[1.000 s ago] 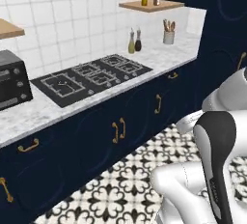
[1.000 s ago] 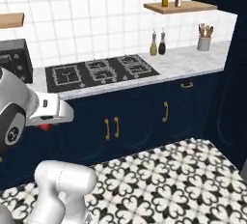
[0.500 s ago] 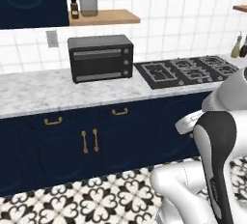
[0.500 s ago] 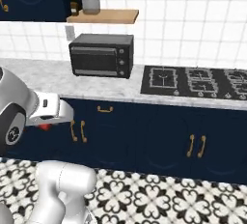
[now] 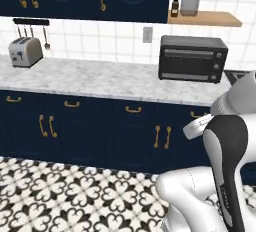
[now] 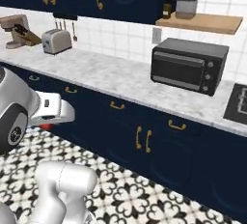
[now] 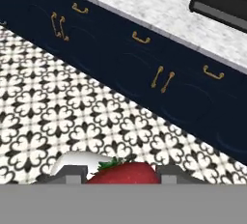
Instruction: Take the strawberry from the fridge and place it on top of the pancake, located on the dining counter.
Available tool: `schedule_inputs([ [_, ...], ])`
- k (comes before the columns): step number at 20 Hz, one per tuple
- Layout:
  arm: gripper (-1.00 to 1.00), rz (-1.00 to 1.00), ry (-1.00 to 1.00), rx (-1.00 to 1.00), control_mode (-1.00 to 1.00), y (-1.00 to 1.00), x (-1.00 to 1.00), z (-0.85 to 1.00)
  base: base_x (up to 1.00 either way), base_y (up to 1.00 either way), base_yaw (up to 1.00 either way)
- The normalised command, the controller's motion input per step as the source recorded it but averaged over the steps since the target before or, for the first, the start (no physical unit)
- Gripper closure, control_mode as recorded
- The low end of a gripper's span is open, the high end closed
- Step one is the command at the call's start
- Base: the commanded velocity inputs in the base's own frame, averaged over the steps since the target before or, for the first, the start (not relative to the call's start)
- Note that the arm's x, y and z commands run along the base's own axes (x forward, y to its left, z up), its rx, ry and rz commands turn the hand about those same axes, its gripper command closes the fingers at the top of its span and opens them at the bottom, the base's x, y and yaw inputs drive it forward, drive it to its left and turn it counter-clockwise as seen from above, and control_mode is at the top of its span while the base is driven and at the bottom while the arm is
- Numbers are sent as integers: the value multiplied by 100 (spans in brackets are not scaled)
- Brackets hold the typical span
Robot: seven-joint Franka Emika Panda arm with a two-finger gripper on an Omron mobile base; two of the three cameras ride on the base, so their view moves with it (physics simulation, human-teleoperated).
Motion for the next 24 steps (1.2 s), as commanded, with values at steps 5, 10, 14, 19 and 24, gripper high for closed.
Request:
schedule_inputs([
  [5,100,0,0,0,100,0,0,0,0,54,64],
  [10,100,0,0,0,100,0,0,0,-13,6,64],
  [14,100,0,0,0,100,0,0,0,-53,0,72],
  [19,100,0,0,0,100,0,0,0,-86,0,73],
  [24,100,0,0,0,100,0,0,0,-13,18,71],
])
